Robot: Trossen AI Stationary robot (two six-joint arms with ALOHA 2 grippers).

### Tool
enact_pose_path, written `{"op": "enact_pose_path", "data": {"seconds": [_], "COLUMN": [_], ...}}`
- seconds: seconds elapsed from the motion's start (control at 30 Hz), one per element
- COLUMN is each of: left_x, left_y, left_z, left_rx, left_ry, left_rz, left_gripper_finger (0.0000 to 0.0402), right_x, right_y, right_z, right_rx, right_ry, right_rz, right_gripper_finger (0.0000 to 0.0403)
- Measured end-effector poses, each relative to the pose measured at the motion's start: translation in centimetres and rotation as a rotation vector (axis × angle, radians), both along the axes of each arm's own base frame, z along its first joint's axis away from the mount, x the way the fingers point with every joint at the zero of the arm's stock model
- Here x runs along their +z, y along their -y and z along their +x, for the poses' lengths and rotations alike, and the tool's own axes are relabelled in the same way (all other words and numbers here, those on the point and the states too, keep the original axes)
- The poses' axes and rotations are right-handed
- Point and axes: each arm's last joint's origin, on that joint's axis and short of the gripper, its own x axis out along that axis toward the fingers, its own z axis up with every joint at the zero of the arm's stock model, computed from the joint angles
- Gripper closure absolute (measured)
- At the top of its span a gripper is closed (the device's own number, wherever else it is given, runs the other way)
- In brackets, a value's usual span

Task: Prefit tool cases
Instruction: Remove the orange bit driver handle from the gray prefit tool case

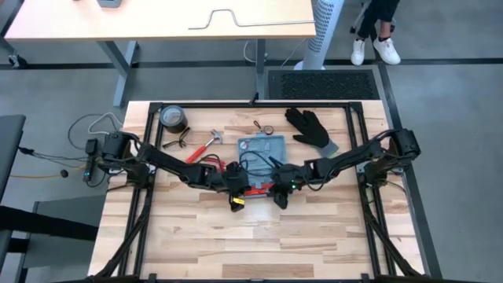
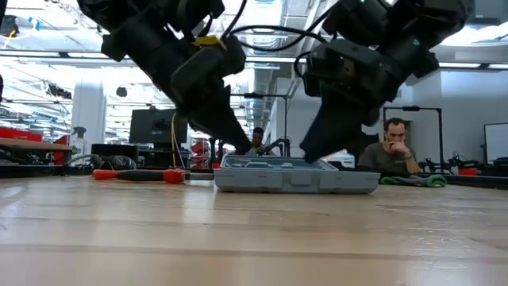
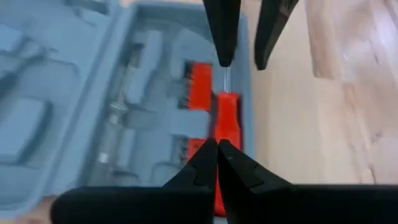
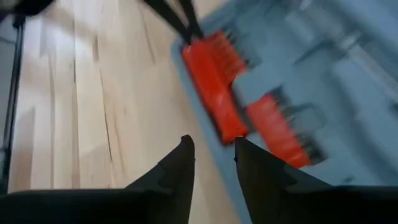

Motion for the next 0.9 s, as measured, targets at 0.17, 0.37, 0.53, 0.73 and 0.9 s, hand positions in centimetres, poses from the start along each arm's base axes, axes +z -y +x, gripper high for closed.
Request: {"op": "enact_pose_path", "data": {"seconds": [0.17,0.37,0.53,0.73,0.9], "left_x": [-0.7,-1.0,-1.4,-1.4,-1.4], "left_y": [0.0,-0.4,-0.5,-0.5,-0.5], "left_z": [-0.1,-0.5,-0.9,-0.9,-1.0], "left_rx": [0.007,0.042,0.055,0.058,0.058], "left_ry": [-0.049,-0.098,-0.149,-0.156,-0.158], "left_rz": [0.004,0.029,0.040,0.041,0.042], "left_gripper_finger": [0.0340,0.0295,0.0286,0.0286,0.0286], "right_x": [-1.1,0.1,0.4,0.2,0.1], "right_y": [-0.9,-0.9,-0.5,0.0,0.6], "right_z": [0.0,-0.5,-1.8,-2.2,-2.1], "right_rx": [0.002,0.007,0.049,0.151,0.136], "right_ry": [-0.046,-0.032,-0.139,-0.175,-0.187], "right_rz": [0.006,0.003,-0.049,-0.009,-0.008], "right_gripper_finger": [0.0266,0.0276,0.0277,0.0278,0.0278]}}
